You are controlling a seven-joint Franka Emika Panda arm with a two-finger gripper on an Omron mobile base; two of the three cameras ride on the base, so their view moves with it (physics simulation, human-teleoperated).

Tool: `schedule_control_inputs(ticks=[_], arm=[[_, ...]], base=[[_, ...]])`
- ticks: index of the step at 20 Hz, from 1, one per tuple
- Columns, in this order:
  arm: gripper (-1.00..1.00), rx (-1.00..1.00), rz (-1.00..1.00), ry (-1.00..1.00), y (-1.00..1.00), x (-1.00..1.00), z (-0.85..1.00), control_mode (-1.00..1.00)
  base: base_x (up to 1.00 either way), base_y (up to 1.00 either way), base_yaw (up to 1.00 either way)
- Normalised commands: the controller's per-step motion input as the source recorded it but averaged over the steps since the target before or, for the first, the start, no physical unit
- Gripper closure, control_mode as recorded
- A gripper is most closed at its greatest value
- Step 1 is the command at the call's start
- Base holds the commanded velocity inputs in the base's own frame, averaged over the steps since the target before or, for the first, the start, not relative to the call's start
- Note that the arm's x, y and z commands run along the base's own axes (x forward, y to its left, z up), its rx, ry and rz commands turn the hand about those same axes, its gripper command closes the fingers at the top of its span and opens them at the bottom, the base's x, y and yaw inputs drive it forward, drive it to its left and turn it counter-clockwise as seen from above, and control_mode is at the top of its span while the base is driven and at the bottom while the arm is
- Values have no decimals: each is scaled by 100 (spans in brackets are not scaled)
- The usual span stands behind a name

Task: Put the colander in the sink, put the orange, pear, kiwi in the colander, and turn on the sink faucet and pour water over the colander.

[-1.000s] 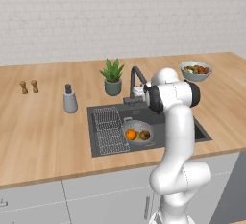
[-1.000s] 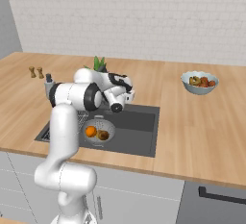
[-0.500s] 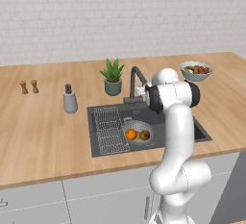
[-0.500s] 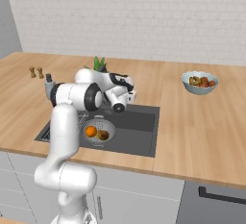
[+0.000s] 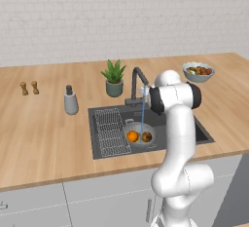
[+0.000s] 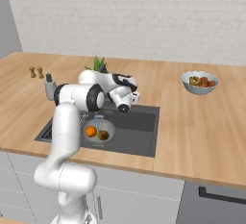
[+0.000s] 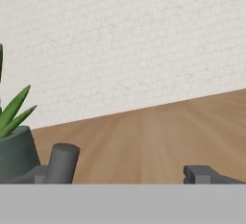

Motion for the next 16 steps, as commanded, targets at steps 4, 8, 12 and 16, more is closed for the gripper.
schedule_control_inputs(ticks=[4,8,12,16], arm=[[-100,4,0,2,-63,0,0,-100],[-100,1,0,4,-55,0,0,-100],[-100,0,0,2,-39,0,0,-100],[-100,0,0,0,0,0,0,-100]], base=[[0,0,0],[0,0,0],[0,0,0],[0,0,0]])
